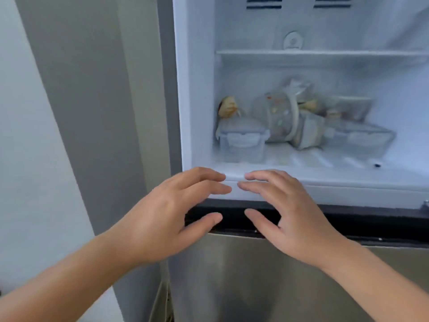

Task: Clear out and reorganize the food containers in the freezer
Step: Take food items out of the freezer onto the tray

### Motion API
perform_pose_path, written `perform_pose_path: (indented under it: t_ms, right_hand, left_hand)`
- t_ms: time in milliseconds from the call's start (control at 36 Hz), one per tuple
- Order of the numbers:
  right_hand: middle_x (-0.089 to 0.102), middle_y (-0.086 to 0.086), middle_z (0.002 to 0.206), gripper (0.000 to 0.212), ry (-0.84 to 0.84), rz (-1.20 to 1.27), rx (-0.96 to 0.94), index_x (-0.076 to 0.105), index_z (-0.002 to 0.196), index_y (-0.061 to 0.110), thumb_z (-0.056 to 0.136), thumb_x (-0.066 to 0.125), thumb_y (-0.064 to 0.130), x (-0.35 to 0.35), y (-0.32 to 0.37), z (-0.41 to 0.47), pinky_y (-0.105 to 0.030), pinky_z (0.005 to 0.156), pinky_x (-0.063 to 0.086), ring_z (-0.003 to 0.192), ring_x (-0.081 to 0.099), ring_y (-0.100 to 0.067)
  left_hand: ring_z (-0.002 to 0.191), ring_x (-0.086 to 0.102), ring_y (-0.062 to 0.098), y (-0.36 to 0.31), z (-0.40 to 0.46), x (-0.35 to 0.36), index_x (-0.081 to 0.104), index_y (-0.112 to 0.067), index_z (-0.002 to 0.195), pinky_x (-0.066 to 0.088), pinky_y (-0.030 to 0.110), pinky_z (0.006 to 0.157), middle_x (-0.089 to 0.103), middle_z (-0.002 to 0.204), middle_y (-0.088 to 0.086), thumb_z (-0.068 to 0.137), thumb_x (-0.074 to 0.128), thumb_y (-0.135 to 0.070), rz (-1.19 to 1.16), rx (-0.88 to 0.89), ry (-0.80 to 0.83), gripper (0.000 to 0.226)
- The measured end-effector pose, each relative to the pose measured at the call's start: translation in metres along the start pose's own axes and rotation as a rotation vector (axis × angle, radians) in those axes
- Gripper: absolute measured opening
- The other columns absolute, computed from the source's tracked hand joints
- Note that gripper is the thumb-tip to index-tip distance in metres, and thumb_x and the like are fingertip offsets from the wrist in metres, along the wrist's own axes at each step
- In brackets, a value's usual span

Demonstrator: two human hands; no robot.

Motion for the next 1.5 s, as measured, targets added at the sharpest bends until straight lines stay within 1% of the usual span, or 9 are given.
perform_pose_path:
  t_ms: [167,278,444,722,889,1111,1306,1389,1500]
  right_hand:
    - [0.05,0.009,0.129,0.04,-0.016,-0.065,0.099,0.057,0.125,0.027,0.086,0.065,0.029,-0.037,-0.059,0.011,-0.011,0.103,0.018,0.121,0.042,-0.006]
    - [0.047,0.011,0.132,0.04,-0.017,-0.127,0.115,0.055,0.127,0.028,0.088,0.062,0.032,-0.055,-0.088,0.019,-0.007,0.101,0.013,0.124,0.035,-0.002]
    - [0.043,0.006,0.136,0.045,0.031,-0.217,0.242,0.052,0.13,0.029,0.087,0.06,0.038,-0.072,-0.146,0.052,-0.02,0.097,0.021,0.127,0.035,-0.014]
    - [0.047,-0.013,0.13,0.052,-0.054,-0.256,0.538,0.049,0.132,0.018,0.084,0.062,0.032,-0.093,-0.256,0.118,-0.037,0.099,0.036,0.123,0.044,-0.032]
    - [0.045,-0.004,0.135,0.068,-0.109,-0.352,0.556,0.039,0.135,0.025,0.075,0.068,0.038,-0.095,-0.281,0.152,-0.04,0.099,0.03,0.126,0.042,-0.025]
    - [0.011,-0.01,0.157,0.086,0.062,-0.494,0.502,0.007,0.149,0.029,0.083,0.057,0.012,-0.073,-0.308,0.185,-0.05,0.112,0.013,0.139,0.023,-0.031]
    - [0.022,-0.01,0.153,0.076,0.082,-0.539,0.403,0.018,0.146,0.038,0.083,0.061,0.028,-0.056,-0.308,0.205,-0.045,0.107,0.023,0.131,0.034,-0.034]
    - [0.044,-0.007,0.131,0.061,-0.011,-0.508,0.376,0.038,0.131,0.03,0.077,0.065,0.027,-0.06,-0.301,0.207,-0.04,0.095,0.031,0.114,0.047,-0.032]
    - [0.048,-0.006,0.118,0.045,-0.118,-0.446,0.412,0.044,0.119,0.025,0.079,0.064,0.026,-0.068,-0.298,0.202,-0.036,0.085,0.031,0.104,0.05,-0.029]
  left_hand:
    - [0.121,0.046,0.0,-0.004,0.073,0.01,0.05,-0.038,0.122,0.037,0.02,0.099,0.041,0.135,-0.019,0.086,0.045,-0.053,0.083,0.017,0.015,0.039]
    - [0.124,0.043,0.009,0.002,0.118,0.014,0.052,-0.033,0.124,0.026,0.015,0.099,0.039,0.14,-0.01,0.087,0.052,-0.045,0.197,-0.011,0.032,0.039]
    - [0.119,0.047,0.023,0.037,0.192,0.005,0.053,-0.021,0.124,0.032,0.029,0.103,0.046,0.131,0.003,0.087,0.058,-0.033,0.301,-0.158,0.02,0.04]
    - [0.12,0.047,0.033,0.133,0.258,0.016,0.031,-0.019,0.14,0.042,0.037,0.095,0.04,0.136,0.013,0.077,0.064,-0.047,0.434,-0.553,0.129,0.076]
    - [0.114,0.051,0.032,0.154,0.273,0.031,0.031,-0.016,0.137,0.046,0.038,0.092,0.046,0.126,0.014,0.074,0.063,-0.043,0.548,-0.564,0.219,0.076]
    - [0.111,0.05,0.026,0.167,0.289,0.051,0.034,-0.024,0.136,0.043,0.032,0.082,0.046,0.128,0.009,0.077,0.062,-0.025,0.741,-0.483,0.414,0.066]
    - [0.105,0.056,0.029,0.16,0.289,0.05,0.051,-0.012,0.121,0.043,0.033,0.079,0.05,0.123,0.012,0.087,0.053,-0.019,0.779,-0.437,0.442,0.034]
    - [0.102,0.056,0.03,0.155,0.286,0.044,0.046,-0.011,0.121,0.042,0.034,0.076,0.044,0.121,0.014,0.088,0.052,-0.02,0.777,-0.425,0.384,0.034]
    - [0.102,0.057,0.032,0.15,0.284,0.037,0.046,-0.01,0.125,0.047,0.036,0.082,0.042,0.123,0.015,0.086,0.059,-0.025,0.711,-0.445,0.332,0.044]
Point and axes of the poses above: each hand's wrist, its own z-axis towards the middle knuckle, its own x-axis out of the palm, y = z × x, the point moved 10 cm from there along z, towards the middle knuckle
